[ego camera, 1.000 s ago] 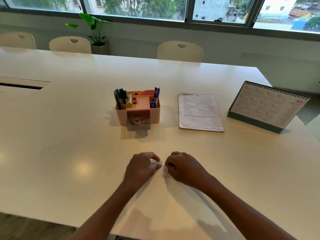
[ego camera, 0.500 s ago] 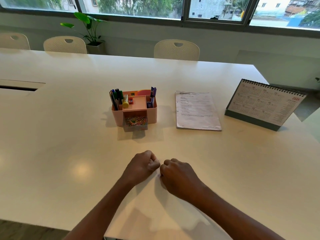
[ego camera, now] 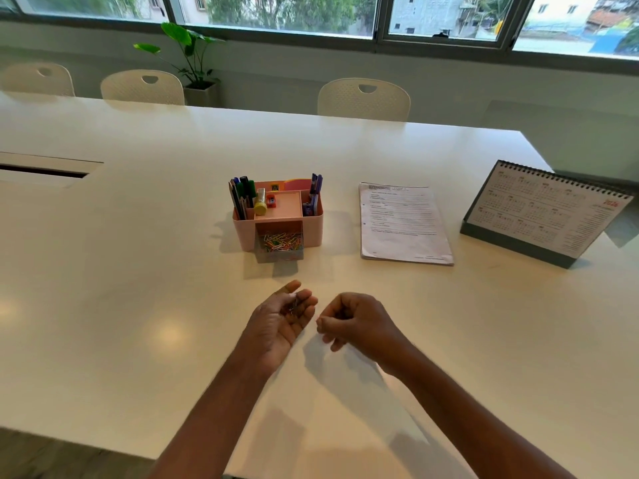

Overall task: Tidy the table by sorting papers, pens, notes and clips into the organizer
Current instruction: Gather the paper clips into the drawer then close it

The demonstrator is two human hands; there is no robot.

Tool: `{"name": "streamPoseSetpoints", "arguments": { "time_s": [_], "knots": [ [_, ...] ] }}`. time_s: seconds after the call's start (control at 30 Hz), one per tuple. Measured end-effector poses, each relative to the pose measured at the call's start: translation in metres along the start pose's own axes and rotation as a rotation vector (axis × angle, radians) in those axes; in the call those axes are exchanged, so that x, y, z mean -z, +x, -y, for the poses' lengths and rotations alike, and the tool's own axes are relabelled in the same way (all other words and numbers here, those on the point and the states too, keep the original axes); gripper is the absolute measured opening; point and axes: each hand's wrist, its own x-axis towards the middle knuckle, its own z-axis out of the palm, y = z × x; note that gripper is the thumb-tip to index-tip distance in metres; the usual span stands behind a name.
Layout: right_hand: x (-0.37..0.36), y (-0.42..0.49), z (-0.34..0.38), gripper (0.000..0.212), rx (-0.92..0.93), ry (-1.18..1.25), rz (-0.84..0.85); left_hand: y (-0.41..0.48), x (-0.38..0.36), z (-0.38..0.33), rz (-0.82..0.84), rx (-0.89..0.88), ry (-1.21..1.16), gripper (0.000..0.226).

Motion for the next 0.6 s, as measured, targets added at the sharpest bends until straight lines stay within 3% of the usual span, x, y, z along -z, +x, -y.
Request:
{"name": "streamPoseSetpoints", "arguments": {
  "time_s": [0.1,0.33,0.43,0.6],
  "knots": [
    [-0.003,0.012,0.013,0.009,0.099,-0.093,-0.025,0.001,-0.008,0.003,-0.037,0.073,-0.126,0.035],
    [-0.014,0.032,0.029,0.014,0.510,-0.651,-0.050,-0.008,-0.037,0.001,-0.058,0.106,-0.203,0.041],
    [-0.012,0.035,0.032,0.014,0.530,-0.550,-0.157,-0.007,-0.043,-0.007,-0.079,0.065,-0.223,0.046],
    [-0.008,0.040,0.042,0.014,0.314,-0.043,-0.273,0.001,-0.048,-0.037,-0.007,-0.002,-0.440,0.081]
  ]
}}
